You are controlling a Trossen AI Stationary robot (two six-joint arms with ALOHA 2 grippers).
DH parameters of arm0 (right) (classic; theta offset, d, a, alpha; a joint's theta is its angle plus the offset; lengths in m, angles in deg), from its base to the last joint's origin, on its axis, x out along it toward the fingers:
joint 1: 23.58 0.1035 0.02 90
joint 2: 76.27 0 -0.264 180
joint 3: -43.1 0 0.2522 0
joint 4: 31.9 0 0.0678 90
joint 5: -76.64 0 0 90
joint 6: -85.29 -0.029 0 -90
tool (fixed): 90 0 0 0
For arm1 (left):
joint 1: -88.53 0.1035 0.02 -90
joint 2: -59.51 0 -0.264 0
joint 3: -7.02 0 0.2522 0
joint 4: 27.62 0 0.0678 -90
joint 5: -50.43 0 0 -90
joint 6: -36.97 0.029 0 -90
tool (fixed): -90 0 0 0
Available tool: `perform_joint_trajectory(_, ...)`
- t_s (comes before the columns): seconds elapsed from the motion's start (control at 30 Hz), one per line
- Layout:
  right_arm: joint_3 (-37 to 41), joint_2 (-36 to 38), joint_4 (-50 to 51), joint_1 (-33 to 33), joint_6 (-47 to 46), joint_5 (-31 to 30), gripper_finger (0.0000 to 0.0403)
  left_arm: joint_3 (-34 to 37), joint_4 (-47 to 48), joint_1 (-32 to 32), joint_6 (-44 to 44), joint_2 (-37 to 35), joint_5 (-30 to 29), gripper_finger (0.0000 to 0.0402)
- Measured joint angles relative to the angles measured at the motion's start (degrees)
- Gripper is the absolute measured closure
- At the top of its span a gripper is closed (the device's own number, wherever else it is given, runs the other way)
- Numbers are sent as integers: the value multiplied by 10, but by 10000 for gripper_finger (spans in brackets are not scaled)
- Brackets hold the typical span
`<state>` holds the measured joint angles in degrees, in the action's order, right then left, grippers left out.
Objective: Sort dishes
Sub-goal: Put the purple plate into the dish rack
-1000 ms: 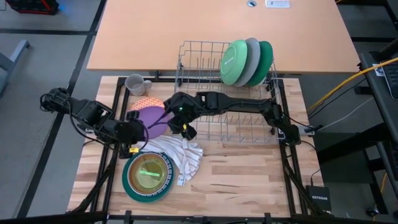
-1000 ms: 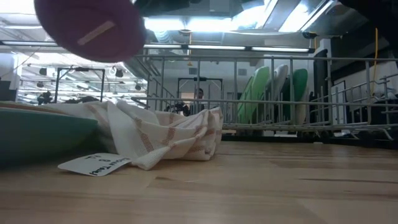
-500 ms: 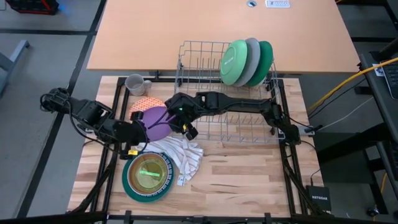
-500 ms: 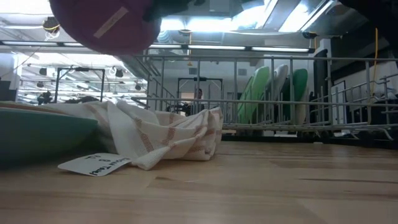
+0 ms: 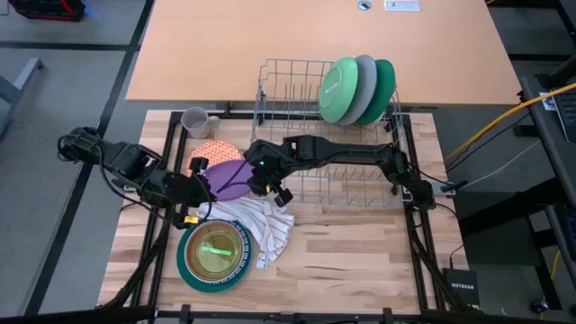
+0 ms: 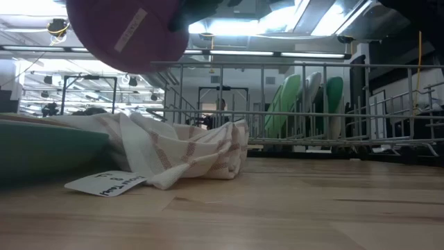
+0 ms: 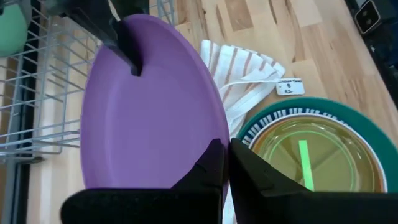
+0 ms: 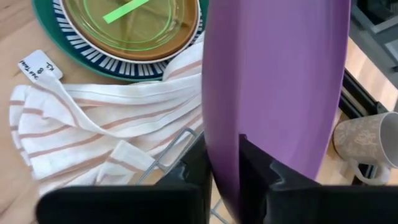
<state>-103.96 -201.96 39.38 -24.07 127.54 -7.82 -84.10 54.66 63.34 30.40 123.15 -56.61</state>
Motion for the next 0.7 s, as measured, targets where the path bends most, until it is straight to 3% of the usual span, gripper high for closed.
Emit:
perform_joint_trajectory(0.3,0,0,8,3,-15,12,344,0,-8,0,-48,1,-1,385)
perform_joint_trajectory(0.4,0,0,8,7,-12,14,365,0,-5,1,-84,1,-11,363)
perform_joint_trajectory(0.57,-2,0,2,12,-6,-1,378,0,-9,1,-139,1,-76,309)
perform_joint_trajectory(0.7,-2,3,10,19,-4,-48,378,-5,2,10,-91,2,-82,275)
